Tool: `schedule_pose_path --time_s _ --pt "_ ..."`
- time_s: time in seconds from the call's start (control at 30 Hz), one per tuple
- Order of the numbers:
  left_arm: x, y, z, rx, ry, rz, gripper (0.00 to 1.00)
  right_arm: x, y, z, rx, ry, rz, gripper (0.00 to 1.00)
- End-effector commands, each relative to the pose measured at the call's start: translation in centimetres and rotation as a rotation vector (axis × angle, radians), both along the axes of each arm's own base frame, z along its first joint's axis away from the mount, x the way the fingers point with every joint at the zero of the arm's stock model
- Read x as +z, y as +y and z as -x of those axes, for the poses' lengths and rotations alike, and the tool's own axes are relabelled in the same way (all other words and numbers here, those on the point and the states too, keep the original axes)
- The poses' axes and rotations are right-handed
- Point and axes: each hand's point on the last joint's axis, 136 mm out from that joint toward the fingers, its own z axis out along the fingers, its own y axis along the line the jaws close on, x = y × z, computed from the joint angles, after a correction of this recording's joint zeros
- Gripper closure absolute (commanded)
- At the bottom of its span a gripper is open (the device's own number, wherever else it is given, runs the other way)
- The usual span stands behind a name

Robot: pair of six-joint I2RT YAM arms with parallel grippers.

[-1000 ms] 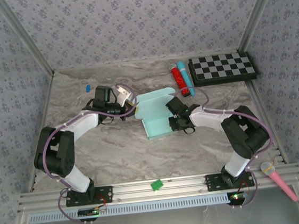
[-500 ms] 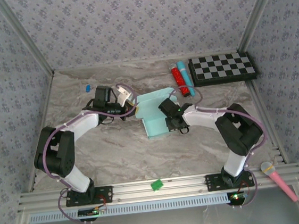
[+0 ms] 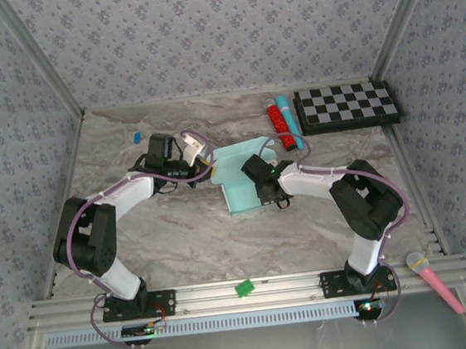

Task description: Fold the paper box

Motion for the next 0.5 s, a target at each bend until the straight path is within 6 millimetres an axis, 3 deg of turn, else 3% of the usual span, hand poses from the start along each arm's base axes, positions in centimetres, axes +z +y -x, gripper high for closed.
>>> schedule_pose_path --time_s 0.0,0.2,0.47 --pt "1.3 0.1 -0.5 -0.002 -0.041 0.02 1.0 -0.2 -2.9 1.2 -0.075 0.024 0.075 0.82" --pt "1.6 -0.2 -0.2 -0.028 -0.056 0.039 1.0 1.4 -1.2 0.2 -0.103 -0.033 -0.041 0.72" --pt "1.7 -0.5 0.3 -0.063 -0.091 0.031 1.0 2.2 -0.3 -0.5 -0.109 -0.065 -0.099 0.57"
